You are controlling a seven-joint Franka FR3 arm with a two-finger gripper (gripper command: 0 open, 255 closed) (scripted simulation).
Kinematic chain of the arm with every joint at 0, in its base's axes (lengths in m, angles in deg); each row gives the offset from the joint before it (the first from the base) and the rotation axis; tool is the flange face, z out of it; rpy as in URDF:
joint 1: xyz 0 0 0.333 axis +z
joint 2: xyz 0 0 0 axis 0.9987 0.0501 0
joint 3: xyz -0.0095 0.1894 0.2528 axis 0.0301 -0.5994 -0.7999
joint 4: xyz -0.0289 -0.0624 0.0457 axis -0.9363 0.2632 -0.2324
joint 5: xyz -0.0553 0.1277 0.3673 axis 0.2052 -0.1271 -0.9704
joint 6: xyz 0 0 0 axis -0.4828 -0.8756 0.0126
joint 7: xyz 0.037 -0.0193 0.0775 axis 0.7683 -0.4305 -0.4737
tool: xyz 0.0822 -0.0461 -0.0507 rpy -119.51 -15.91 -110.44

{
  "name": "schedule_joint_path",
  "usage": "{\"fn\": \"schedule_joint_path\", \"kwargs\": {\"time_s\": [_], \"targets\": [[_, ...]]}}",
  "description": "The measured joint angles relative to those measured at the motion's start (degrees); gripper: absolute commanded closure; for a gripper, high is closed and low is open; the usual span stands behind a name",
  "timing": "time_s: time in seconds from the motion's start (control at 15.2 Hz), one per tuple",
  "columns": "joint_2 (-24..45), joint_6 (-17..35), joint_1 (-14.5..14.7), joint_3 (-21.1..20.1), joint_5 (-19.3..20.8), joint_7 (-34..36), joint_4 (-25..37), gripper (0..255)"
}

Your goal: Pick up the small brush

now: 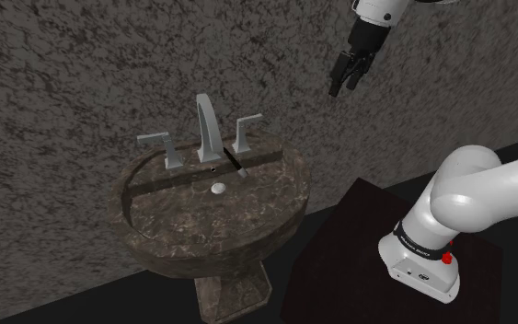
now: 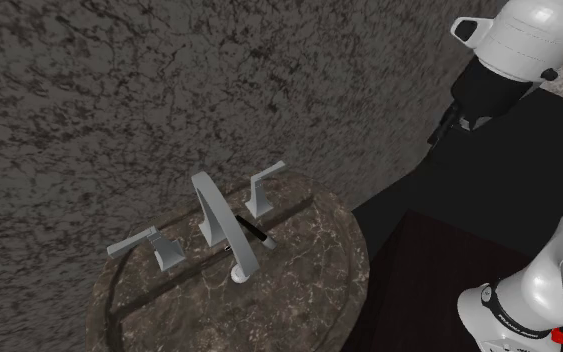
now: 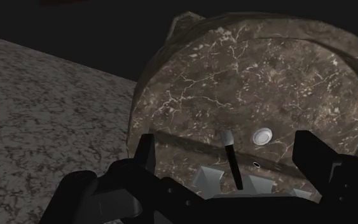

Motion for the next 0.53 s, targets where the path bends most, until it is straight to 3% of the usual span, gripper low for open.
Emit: {"fn": "schedule_joint_path", "kwargs": {"time_s": [0.53], "targets": [[10.3, 8.2, 1.4, -0.5, -1.0, -1.4, -0.7, 0]]}}
